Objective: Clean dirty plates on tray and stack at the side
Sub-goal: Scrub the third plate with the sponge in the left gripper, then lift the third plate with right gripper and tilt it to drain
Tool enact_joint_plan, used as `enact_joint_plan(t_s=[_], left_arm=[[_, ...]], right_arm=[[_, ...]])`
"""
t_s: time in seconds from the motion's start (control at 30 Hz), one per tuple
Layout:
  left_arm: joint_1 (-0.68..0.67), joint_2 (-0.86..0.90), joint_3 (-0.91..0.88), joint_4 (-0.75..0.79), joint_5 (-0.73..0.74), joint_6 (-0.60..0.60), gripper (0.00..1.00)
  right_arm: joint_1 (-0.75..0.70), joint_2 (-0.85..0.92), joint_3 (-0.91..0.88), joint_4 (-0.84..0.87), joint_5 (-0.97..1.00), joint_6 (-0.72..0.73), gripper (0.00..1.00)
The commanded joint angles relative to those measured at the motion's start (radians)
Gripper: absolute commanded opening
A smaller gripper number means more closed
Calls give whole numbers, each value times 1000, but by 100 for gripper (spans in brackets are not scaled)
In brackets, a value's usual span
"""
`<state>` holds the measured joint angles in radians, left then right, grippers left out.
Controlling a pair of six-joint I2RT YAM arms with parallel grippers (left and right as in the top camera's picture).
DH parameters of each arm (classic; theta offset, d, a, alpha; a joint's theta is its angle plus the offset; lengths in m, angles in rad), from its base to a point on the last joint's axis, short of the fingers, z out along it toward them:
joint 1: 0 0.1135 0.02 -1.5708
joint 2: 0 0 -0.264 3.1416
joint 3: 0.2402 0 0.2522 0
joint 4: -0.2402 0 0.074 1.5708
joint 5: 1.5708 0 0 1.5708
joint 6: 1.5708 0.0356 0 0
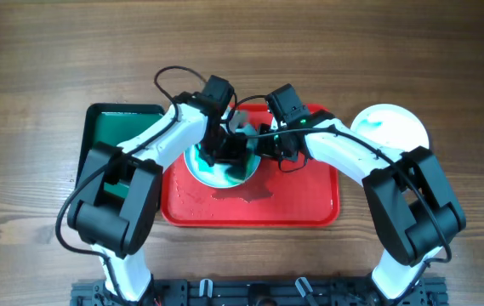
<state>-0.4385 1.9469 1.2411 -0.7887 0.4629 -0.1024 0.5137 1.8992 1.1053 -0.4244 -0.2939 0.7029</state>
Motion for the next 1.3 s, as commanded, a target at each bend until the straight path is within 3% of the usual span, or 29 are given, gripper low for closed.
enact_joint_plan(t_s=[0.0, 0.13, 0.2, 0.23, 0.37, 0.47, 0.63, 0.77, 0.97, 1.17, 1.27], left_arm=[[-6, 13, -10, 107, 58, 34, 4], [-1, 13, -10, 149, -601, -292, 4], [21, 9, -10, 103, -800, -393, 4], [31, 6, -1, 73, -816, -420, 4], [57, -45, 86, -114, -780, -465, 4], [56, -109, 178, -237, -651, -352, 4], [121, -219, 265, -312, -557, -320, 4], [201, -218, 265, -300, -534, -320, 4], [211, -196, 264, -254, -497, -321, 4], [212, -196, 264, -245, -497, -324, 4], [212, -196, 264, -237, -497, -323, 4]], right_arm=[[-4, 15, -10, 4, 13, 0, 4], [-4, 15, -10, 4, 13, 0, 4], [-4, 15, -10, 4, 13, 0, 4], [-4, 15, -10, 4, 13, 0, 4], [-4, 15, -10, 5, 13, 0, 4], [-4, 11, -10, 16, -29, -47, 4], [-8, -90, -10, -24, 11, -127, 4], [-7, -248, -10, -179, 309, -204, 4], [3, -431, -10, -386, 817, -206, 4], [168, -533, -10, -456, 1156, -210, 4], [304, -532, -10, -460, 1383, -313, 5]])
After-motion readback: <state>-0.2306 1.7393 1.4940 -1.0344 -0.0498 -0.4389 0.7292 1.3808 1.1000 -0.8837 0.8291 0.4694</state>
